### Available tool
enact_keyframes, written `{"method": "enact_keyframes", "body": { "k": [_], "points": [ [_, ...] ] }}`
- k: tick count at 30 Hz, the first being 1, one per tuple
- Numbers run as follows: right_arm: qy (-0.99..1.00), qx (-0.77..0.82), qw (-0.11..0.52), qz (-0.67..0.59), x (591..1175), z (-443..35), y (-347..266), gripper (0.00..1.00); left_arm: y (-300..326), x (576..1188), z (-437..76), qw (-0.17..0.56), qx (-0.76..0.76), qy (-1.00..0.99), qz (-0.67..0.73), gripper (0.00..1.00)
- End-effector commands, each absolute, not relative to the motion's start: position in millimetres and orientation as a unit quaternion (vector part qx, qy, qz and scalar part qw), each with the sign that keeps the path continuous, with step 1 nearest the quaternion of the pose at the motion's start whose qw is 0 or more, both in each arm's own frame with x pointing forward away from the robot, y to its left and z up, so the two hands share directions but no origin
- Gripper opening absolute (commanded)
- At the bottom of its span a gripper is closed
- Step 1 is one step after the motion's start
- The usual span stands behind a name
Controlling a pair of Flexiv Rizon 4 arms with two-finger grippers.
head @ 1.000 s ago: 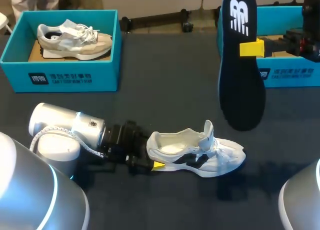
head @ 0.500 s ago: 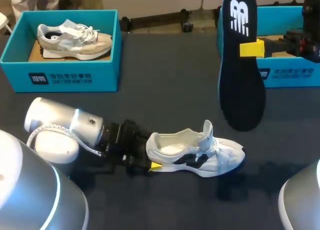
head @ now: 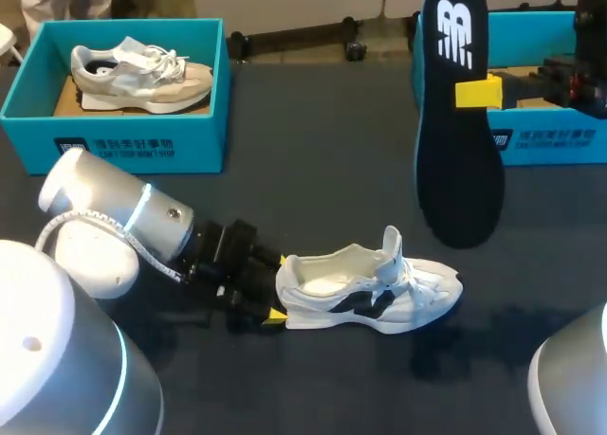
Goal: Take the shoe out of the shoebox, open the shoe tongue, remove and reinsert the insole, then place the shoe into the shoebox
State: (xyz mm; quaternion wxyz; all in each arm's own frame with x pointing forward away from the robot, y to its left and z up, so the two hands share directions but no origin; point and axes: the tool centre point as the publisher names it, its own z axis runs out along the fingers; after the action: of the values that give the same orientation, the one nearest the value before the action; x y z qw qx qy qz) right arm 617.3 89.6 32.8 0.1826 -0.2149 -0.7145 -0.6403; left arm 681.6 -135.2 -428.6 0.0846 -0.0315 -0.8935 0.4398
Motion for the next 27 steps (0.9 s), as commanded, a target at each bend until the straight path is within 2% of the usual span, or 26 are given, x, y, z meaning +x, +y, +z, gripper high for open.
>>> {"method": "enact_keyframes", "body": {
  "k": [1,8,21,27],
  "points": [
    [-0.716,-0.215,0.184,-0.639,619.7,32.7,91.5,0.0,-126.5,678.7,-419.8,0.081,-0.034,-0.928,0.362,1.0],
    [-0.716,-0.215,0.184,-0.639,619.7,32.7,91.5,0.0,-115.0,671.9,-400.3,0.057,-0.043,-0.967,0.245,1.0],
    [-0.716,-0.215,0.184,-0.639,619.7,32.7,91.5,0.0,-115.0,671.9,-400.3,0.057,-0.043,-0.967,0.245,1.0],
    [-0.716,-0.215,0.184,-0.639,619.7,32.7,91.5,0.0,-119.5,671.8,-384.7,0.032,-0.01,-0.986,0.163,1.0]
  ]
}}
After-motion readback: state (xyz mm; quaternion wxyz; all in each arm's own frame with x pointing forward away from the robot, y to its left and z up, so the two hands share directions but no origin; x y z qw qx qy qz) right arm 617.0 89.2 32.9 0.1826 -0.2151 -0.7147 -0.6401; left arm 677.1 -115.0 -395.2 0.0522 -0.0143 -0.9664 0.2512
